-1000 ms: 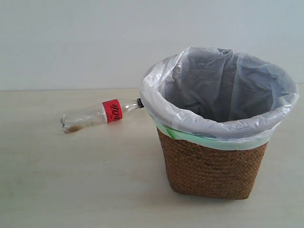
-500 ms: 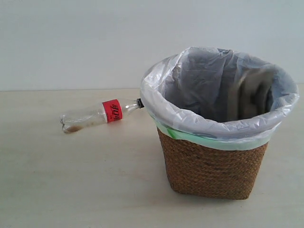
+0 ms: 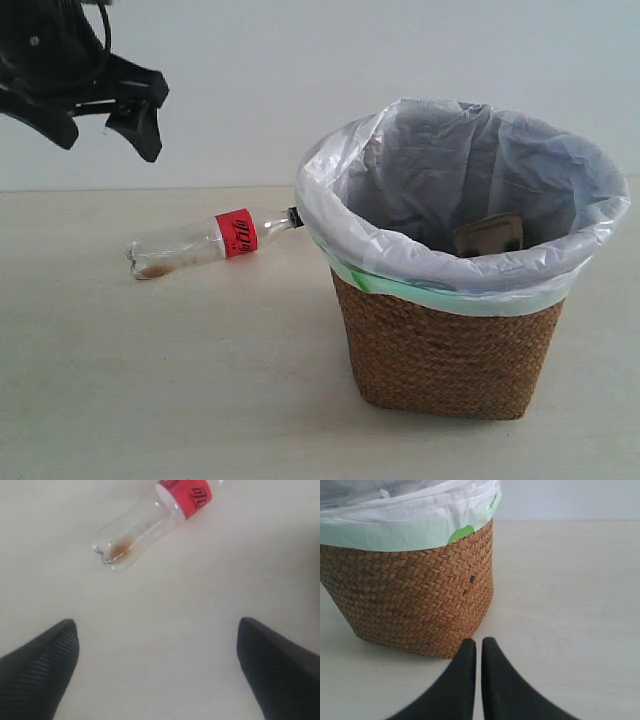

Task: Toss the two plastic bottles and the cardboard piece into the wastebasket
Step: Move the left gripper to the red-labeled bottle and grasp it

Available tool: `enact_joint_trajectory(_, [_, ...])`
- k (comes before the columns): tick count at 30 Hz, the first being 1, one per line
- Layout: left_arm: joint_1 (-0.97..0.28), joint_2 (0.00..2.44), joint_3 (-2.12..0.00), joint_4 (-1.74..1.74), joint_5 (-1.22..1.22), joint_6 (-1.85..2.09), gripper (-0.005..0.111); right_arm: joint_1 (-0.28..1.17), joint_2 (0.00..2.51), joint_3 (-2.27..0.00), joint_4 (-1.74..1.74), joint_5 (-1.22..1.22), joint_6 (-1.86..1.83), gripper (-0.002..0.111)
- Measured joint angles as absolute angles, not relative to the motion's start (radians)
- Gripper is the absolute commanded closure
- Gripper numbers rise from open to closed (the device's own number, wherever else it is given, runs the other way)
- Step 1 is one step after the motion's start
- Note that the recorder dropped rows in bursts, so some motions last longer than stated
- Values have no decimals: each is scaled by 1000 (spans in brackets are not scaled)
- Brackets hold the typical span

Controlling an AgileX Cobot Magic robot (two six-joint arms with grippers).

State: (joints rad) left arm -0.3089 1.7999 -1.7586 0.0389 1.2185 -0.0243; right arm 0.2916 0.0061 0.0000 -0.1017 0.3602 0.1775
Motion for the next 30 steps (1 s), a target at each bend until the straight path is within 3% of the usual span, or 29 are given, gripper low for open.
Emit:
enact_joint_trajectory(10, [-309, 1993, -1707, 226, 1202, 58, 27, 292, 6, 0, -102, 360, 178, 108])
enact_joint_trajectory(19, [-309, 2034, -1707, 269, 897, 351, 27, 292, 6, 0, -102, 360, 178, 108])
enact_joint_trajectory(23, [-309, 2066, -1707, 320, 825, 448, 35, 292, 6, 0, -102, 360, 178, 108])
enact_joint_trajectory(30, [-309, 2169, -1709, 465, 823, 491, 36, 292, 6, 0, -102, 360, 178, 108])
